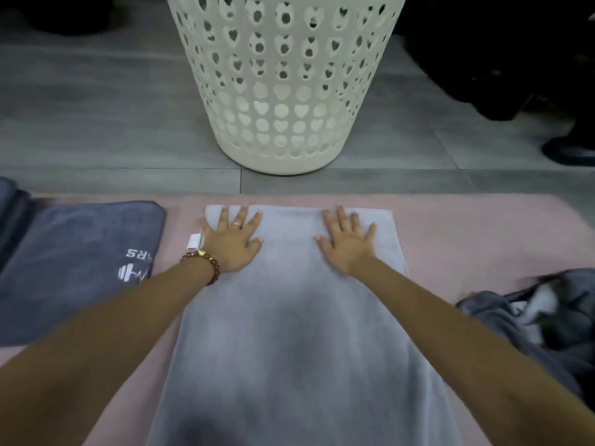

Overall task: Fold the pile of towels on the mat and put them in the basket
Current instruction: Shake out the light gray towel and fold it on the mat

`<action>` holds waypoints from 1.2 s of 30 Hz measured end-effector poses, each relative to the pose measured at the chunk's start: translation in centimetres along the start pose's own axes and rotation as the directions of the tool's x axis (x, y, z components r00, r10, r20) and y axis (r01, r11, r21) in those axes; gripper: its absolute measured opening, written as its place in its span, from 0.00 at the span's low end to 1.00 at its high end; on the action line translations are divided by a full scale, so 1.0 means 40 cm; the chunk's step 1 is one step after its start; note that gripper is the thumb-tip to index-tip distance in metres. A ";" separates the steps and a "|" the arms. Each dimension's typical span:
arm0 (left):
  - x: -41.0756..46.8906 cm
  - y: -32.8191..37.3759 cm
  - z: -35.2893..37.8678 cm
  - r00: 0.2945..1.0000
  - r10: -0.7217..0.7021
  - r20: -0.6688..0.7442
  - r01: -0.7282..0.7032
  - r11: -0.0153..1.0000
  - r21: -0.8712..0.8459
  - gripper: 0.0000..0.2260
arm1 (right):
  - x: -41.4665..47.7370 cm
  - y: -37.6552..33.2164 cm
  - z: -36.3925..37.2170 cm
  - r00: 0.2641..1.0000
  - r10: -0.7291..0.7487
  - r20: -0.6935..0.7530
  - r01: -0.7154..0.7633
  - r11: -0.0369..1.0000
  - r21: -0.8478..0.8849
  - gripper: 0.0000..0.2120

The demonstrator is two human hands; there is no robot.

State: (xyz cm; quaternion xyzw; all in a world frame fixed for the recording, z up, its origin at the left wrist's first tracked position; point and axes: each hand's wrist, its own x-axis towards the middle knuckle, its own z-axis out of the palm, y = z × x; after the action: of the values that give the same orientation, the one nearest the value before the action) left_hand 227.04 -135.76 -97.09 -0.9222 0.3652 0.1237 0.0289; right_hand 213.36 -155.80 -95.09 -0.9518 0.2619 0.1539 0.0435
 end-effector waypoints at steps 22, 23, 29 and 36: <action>-0.866 0.045 0.153 0.960 -0.273 -0.062 0.033 0.332 -0.943 0.30 | -0.816 0.197 0.262 0.893 0.448 -0.037 -0.213 0.496 0.842 0.20; -0.873 0.040 0.152 0.965 -0.255 -0.063 0.023 0.323 -0.946 0.31 | -0.824 0.200 0.257 0.903 0.428 -0.034 -0.208 0.507 0.836 0.24; -0.902 0.027 0.160 0.957 -0.291 -0.023 0.085 0.355 -0.931 0.28 | -0.863 0.237 0.244 0.944 0.320 -0.084 -0.077 0.460 0.884 0.05; -0.932 0.017 0.138 0.931 -0.179 -0.317 -0.203 0.467 -0.861 0.16 | -0.866 0.238 0.173 0.902 0.372 -0.220 0.112 0.290 0.950 0.11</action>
State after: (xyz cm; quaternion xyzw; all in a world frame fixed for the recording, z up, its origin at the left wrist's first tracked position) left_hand 199.22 -110.62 -93.13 -0.8064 0.2535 0.1213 -0.5204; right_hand 178.37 -146.06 -90.75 -0.7230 0.3829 -0.2266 0.5285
